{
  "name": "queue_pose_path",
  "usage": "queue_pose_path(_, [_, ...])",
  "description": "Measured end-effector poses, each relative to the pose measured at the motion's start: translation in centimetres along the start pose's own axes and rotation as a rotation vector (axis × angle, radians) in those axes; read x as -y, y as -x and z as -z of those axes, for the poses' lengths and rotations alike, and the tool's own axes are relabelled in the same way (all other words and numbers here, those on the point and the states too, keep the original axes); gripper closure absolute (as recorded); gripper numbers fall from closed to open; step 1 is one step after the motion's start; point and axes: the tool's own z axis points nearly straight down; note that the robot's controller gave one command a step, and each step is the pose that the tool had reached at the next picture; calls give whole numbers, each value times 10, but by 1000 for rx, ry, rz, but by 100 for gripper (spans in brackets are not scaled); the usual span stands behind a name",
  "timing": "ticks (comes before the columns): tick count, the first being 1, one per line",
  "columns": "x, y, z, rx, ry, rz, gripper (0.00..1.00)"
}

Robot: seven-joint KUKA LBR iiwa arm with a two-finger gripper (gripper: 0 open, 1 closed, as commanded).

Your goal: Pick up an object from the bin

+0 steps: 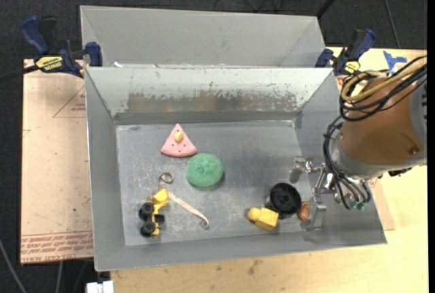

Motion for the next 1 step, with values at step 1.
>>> queue_pose_path(1, [-24,10,-76,20,-1,-205,0])
